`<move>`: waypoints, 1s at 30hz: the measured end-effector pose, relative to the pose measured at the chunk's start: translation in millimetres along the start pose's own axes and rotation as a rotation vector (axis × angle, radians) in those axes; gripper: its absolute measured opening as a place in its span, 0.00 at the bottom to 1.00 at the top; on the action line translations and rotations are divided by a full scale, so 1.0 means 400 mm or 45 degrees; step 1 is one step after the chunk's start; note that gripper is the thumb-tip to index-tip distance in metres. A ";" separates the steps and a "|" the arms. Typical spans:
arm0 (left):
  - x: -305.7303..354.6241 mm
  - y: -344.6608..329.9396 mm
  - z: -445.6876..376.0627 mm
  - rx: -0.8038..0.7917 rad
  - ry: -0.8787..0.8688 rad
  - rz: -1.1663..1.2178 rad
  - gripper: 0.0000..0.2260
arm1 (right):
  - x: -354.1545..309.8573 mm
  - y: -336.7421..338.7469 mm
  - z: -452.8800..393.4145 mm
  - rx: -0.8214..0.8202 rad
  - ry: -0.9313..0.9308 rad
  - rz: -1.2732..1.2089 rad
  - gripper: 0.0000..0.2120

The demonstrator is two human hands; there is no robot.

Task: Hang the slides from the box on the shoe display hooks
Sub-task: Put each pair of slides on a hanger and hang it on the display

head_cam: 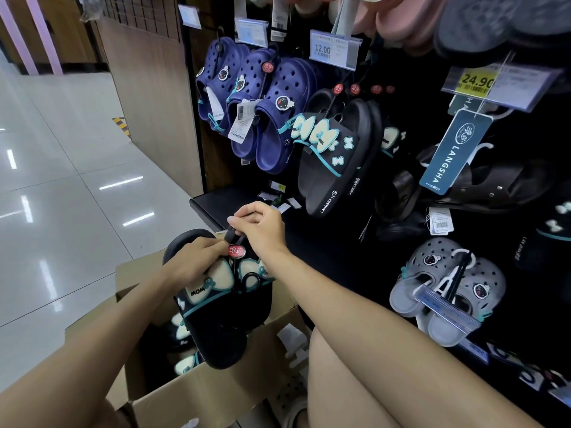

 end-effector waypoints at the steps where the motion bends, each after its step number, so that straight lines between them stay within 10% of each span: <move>1: 0.004 -0.003 0.004 -0.018 -0.024 0.005 0.28 | 0.001 0.001 -0.001 0.002 -0.006 -0.017 0.05; 11: -0.002 0.011 0.017 0.224 -0.070 0.007 0.16 | 0.012 -0.004 -0.016 -0.028 -0.023 -0.013 0.07; 30: -0.047 0.030 0.030 0.127 0.043 0.075 0.17 | 0.060 0.027 0.001 -0.487 -0.057 1.032 0.08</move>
Point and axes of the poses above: each hand's wrist, its own z-axis away from the middle knuckle, its own y-axis out of the back of the hand, x = y × z, the point moved 3 cm from there along -z, towards the middle knuckle, and after that the axes turned 12 degrees about -z, right-handed, at the moved point
